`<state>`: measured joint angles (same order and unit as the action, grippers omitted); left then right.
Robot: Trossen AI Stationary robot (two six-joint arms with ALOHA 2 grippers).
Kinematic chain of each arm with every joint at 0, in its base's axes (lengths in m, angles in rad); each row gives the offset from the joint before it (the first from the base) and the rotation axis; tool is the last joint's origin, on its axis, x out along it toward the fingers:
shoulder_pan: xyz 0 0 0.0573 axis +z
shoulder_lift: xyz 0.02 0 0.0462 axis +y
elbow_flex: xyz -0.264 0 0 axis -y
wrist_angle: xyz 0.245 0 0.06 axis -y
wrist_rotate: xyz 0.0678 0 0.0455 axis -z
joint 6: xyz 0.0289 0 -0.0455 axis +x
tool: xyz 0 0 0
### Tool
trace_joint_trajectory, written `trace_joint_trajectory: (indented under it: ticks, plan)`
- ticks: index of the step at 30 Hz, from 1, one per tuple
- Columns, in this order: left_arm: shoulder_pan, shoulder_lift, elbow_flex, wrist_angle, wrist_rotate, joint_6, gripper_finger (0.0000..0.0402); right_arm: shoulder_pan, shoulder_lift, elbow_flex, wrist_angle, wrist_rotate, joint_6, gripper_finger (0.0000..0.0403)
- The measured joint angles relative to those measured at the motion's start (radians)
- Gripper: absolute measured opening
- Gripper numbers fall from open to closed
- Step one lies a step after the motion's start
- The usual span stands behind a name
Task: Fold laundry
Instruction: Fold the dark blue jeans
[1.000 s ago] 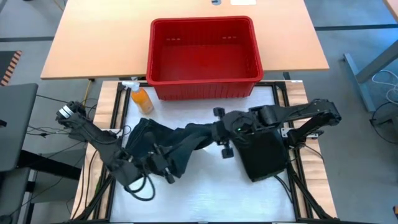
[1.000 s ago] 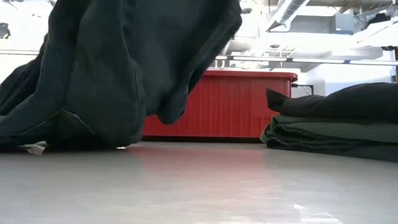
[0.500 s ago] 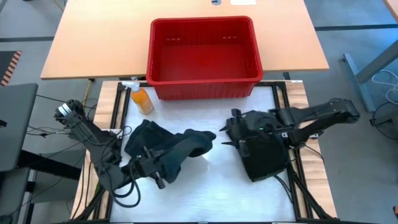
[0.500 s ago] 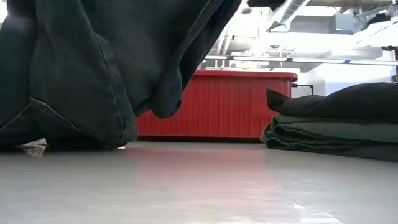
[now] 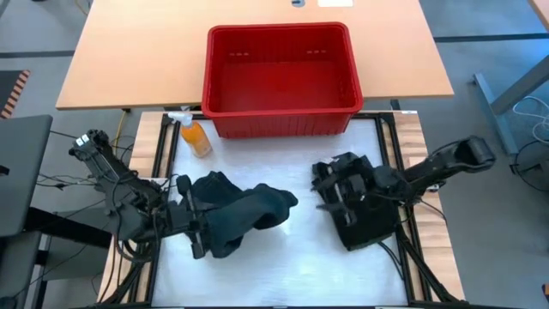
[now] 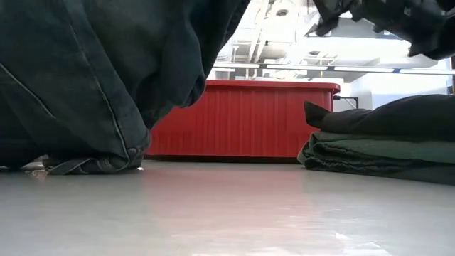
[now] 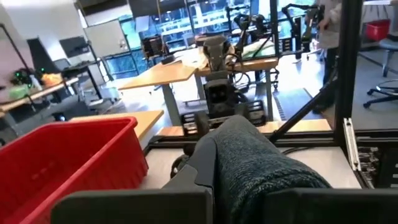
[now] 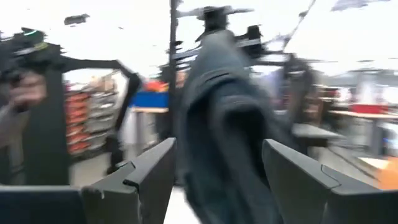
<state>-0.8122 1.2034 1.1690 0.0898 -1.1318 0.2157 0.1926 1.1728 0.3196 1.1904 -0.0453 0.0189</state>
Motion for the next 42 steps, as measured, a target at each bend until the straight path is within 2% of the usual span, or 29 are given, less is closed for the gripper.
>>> trace_joint_trajectory:
  ticks: [2, 6, 9, 12, 17, 23, 29, 42]
  plan:
    - [0.0, -0.003, 0.0, -0.004, -0.002, -0.016, 0.0, 0.001, 0.087, 0.034, 0.069, -0.07, -0.002, 0.0263]
    - [0.001, -0.005, 0.0, -0.002, -0.031, -0.026, 0.0, -0.011, 0.21, 0.108, 0.079, -0.118, 0.0, 0.0263]
    - [0.001, -0.006, 0.0, -0.001, -0.055, -0.038, 0.0, -0.019, 0.264, 0.148, 0.082, -0.168, 0.007, 0.0262]
    - [0.001, -0.006, 0.0, -0.002, -0.056, -0.044, 0.0, -0.02, 0.288, 0.175, 0.083, -0.174, 0.003, 0.0262]
    - [0.001, -0.006, 0.0, -0.002, -0.058, -0.042, 0.0, -0.033, 0.279, 0.184, 0.074, -0.169, -0.015, 0.0262]
    - [-0.002, -0.006, 0.0, -0.002, -0.058, -0.037, 0.0, -0.051, 0.227, 0.182, -0.027, -0.167, -0.048, 0.0262]
    - [-0.003, -0.006, 0.0, -0.013, -0.058, -0.037, 0.0, -0.065, 0.199, 0.182, -0.015, -0.16, -0.053, 0.0262]
    - [-0.003, -0.006, 0.0, -0.026, -0.058, -0.042, 0.0, -0.034, 0.232, 0.242, -0.025, -0.162, -0.068, 0.0262]
